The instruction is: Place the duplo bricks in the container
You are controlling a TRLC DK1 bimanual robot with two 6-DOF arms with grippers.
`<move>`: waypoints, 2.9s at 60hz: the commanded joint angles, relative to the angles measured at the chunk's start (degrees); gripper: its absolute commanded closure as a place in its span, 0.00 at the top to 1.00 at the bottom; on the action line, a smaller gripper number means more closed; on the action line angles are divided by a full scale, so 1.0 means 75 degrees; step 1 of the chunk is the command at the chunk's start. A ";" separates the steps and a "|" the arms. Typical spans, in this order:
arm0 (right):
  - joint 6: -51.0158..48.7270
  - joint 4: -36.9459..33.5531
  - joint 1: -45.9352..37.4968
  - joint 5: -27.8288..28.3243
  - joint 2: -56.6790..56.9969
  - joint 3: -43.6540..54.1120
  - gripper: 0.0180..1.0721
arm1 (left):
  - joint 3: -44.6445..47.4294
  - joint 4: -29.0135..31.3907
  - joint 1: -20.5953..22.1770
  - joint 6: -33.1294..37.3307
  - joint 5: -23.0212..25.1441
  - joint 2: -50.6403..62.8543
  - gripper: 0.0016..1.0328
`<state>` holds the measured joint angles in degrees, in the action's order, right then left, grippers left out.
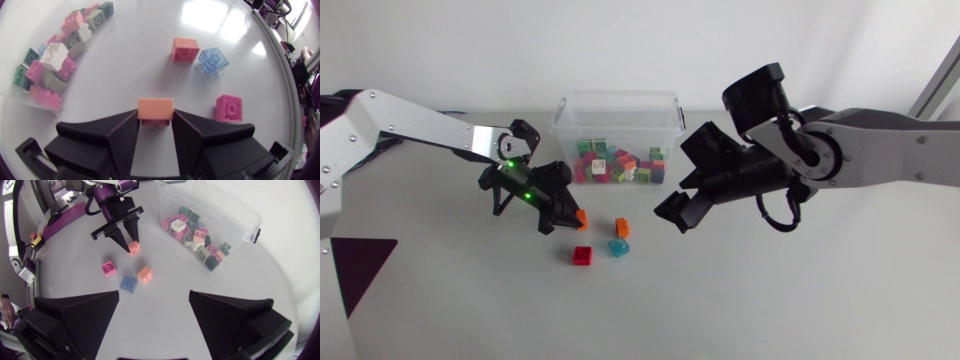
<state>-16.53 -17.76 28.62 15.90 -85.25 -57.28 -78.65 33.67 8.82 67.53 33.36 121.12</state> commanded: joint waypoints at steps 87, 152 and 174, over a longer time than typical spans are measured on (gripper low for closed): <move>0.3634 -0.4757 0.1610 -0.1757 -0.6422 -0.6871 0.72 | -0.0505 -0.3259 -0.0613 -0.5019 -0.0007 -0.2591 0.29; 0.3377 -0.3269 0.1141 -0.2062 -0.5027 -0.4680 0.30 | -0.0740 -0.4689 -0.0297 -0.5875 -0.0007 -0.1606 0.30; 0.3166 -0.3210 0.0860 -0.2354 -0.3024 -0.3871 0.30 | -0.0833 -0.4935 -0.0027 -0.6074 -0.0394 -0.1302 0.83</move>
<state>8.32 -41.76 36.16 -0.97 -110.56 -87.99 -83.00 -2.52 7.97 23.49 31.14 109.91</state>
